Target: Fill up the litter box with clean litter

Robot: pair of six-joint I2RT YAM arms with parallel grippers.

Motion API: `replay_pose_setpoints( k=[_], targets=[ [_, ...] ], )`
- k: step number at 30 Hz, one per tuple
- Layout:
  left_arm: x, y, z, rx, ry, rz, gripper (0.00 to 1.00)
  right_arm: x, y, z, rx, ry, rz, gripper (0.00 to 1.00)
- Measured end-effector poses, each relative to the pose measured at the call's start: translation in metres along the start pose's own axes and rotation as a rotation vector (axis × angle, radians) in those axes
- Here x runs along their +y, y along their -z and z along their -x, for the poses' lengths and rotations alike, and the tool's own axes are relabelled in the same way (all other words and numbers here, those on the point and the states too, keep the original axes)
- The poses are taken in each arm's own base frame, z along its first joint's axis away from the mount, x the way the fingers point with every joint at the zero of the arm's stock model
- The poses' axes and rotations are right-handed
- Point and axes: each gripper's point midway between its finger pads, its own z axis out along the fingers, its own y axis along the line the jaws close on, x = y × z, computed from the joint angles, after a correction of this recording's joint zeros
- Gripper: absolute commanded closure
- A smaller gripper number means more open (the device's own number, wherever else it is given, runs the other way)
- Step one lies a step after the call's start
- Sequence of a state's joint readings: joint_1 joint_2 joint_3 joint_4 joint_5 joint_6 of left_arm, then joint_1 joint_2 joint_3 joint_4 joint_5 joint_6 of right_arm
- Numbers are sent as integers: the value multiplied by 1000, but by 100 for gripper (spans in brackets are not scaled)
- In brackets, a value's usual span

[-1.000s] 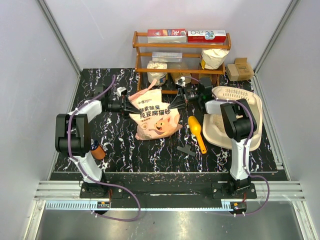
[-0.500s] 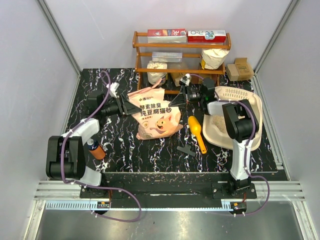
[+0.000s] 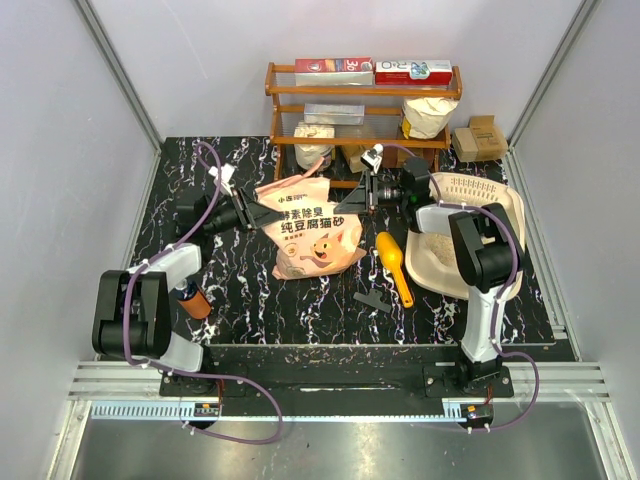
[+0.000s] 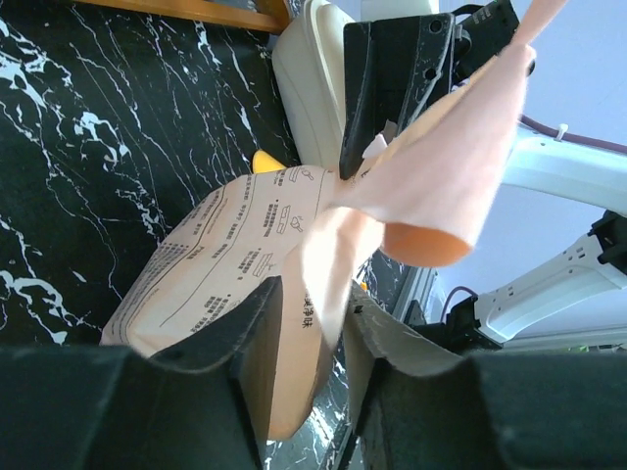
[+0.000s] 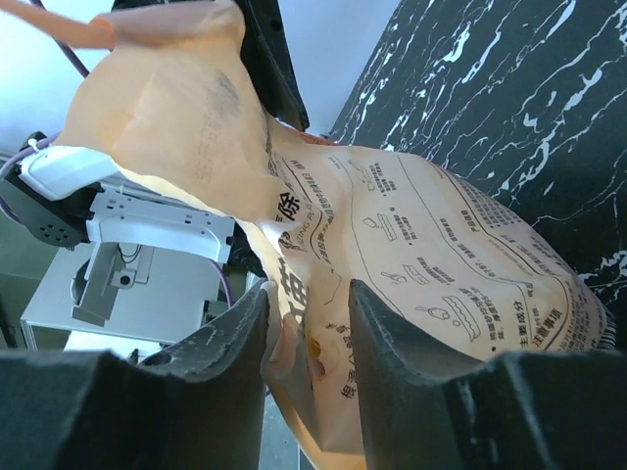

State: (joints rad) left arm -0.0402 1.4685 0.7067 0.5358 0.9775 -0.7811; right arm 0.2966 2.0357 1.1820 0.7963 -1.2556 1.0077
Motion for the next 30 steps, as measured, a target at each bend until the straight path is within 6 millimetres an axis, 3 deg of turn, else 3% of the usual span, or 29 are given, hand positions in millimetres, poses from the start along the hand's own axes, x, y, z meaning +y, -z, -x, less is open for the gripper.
replay_pose_setpoints(
  k=[3, 4, 6, 7, 8, 21, 27, 30],
  targets=[
    [1, -1, 1, -2, 8, -6, 77, 2, -5, -3, 9, 13, 6, 70],
    [1, -1, 0, 0, 15, -6, 83, 2, -6, -4, 11, 17, 8, 86],
    [2, -2, -1, 5, 28, -11, 91, 4, -7, -4, 17, 26, 17, 99],
    [3, -3, -1, 10, 39, -15, 95, 6, -8, -3, 23, 18, 23, 100],
    [2, -3, 0, 15, 50, -20, 100, 7, -8, -2, 33, 8, 29, 100],
    [-5, -2, 8, 365, 301, -82, 100, 16, 0, -10, 153, -376, 34, 100],
    [-4, 13, -4, 402, 466, -58, 100, 17, -1, -3, 191, -518, 5, 100],
    [-2, 13, -5, 401, 524, -46, 84, 14, -3, 0, 202, -586, -16, 100]
  ],
)
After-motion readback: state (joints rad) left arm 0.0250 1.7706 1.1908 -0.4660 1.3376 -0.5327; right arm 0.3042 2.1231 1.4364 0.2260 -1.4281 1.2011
